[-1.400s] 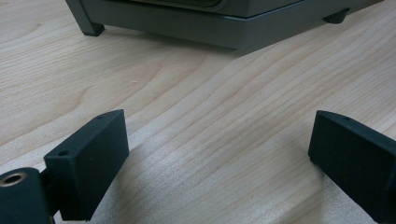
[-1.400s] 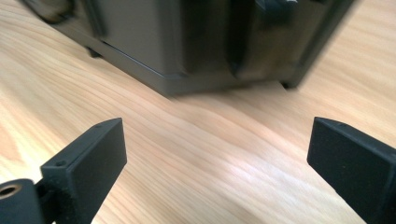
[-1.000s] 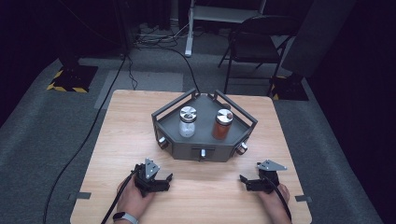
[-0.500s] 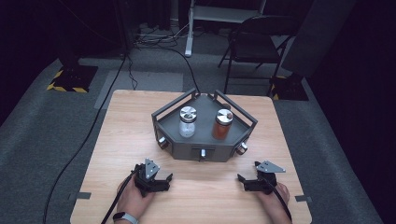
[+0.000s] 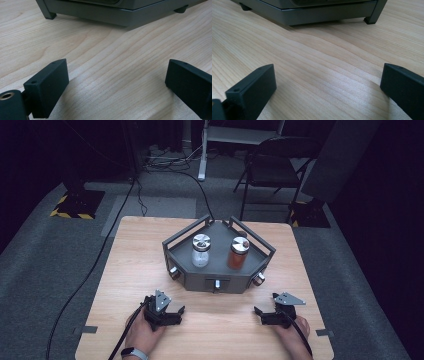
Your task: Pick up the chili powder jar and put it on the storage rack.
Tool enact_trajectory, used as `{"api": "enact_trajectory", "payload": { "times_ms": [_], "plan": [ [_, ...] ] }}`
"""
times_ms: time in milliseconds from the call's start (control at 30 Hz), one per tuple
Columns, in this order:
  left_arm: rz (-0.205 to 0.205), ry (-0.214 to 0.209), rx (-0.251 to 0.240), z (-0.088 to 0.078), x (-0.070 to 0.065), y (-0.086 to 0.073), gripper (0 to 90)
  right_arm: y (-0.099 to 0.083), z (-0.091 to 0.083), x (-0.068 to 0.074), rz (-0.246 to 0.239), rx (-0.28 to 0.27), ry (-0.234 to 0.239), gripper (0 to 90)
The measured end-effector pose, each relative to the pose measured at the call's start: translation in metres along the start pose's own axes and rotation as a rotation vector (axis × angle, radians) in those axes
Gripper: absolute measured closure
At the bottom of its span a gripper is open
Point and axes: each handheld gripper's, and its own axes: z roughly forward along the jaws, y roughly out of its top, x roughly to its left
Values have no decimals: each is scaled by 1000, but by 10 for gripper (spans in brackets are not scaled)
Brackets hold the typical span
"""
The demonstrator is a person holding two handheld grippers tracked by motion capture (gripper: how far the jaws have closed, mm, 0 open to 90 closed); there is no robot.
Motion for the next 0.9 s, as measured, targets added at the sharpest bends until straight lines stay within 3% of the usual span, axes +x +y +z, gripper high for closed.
{"api": "enact_trajectory", "payload": {
  "times_ms": [900],
  "plan": [
    [-4, 6, 1, 0, -1, 0, 49, 0, 0, -1, -5, 0, 9, 3]
  ]
}}
